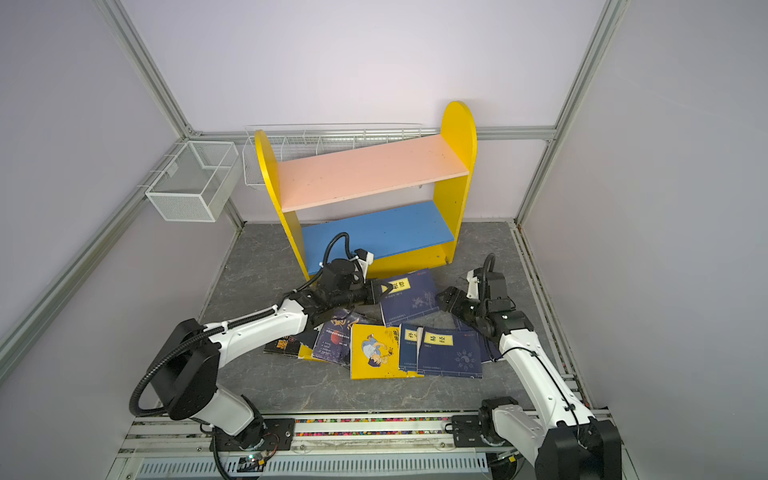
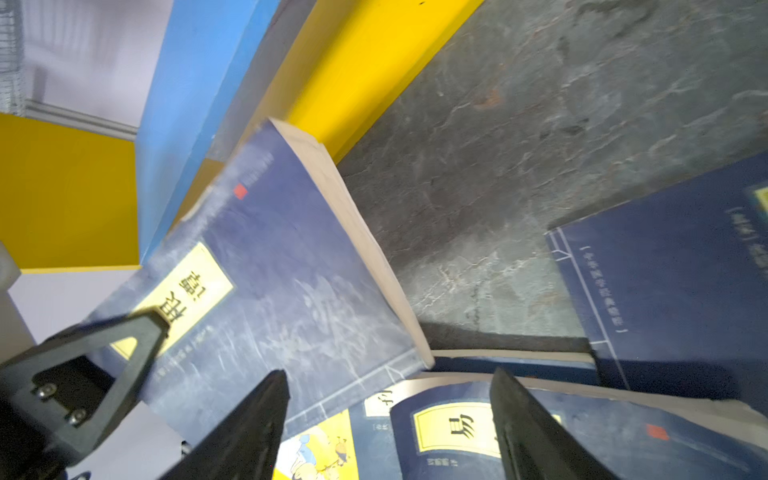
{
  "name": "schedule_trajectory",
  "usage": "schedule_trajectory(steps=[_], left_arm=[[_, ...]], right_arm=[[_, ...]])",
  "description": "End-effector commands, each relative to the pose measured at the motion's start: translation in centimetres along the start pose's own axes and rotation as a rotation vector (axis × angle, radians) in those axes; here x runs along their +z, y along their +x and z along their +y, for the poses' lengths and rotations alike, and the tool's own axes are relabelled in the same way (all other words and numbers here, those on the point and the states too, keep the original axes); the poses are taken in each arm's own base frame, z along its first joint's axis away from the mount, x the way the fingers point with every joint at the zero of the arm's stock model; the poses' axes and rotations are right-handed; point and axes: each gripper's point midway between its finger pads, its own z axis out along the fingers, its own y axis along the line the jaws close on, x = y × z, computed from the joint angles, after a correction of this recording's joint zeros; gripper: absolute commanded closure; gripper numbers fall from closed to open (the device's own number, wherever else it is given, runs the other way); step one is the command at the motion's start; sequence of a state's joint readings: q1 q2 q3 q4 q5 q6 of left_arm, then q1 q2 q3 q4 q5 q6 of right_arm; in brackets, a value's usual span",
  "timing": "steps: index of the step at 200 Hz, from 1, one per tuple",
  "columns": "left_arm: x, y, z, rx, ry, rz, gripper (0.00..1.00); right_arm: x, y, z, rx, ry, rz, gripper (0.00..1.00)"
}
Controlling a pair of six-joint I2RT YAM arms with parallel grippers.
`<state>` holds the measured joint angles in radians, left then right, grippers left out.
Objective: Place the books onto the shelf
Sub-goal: 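Grasp the dark blue book edge with both grippers and lift it upright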
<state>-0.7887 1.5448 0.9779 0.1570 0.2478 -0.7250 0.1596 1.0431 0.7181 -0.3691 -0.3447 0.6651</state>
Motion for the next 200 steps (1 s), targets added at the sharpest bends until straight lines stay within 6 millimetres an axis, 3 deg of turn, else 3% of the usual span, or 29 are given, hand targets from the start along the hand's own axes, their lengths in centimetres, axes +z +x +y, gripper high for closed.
schedule_trajectory(steps=[1,25,45,112,200], left_arm=[[-1.7,-3.3,-3.2,-0.084,0.146,-0.17,1.0],[-2.9,-4.3,-3.5,-0.139,0.194,-0.255,1.0],[-3.5,-4.7,-3.8,-0.161,0.218,-0.281,1.0],[-4.5,-5.7,-4.1,-0.255,0.306,-0.376,1.0],[-3.7,-4.7,-3.2,-0.281,0.269,-0.327,1.0]], right_arm=[[-0.2,0.0,4.2,-0.02,-0.187,-0.001,0.21],[0.0,0.6,7.4,-0.042,-0.3,-0.022,0.21],[0.2,0.9,9.0,-0.061,-0.331,-0.036,0.22],[1.4,0.8,10.8,0.009,-0.403,-0.081,0.41],[0.2,-1.5,12.8,0.019,-0.465,-0.196,0.9]])
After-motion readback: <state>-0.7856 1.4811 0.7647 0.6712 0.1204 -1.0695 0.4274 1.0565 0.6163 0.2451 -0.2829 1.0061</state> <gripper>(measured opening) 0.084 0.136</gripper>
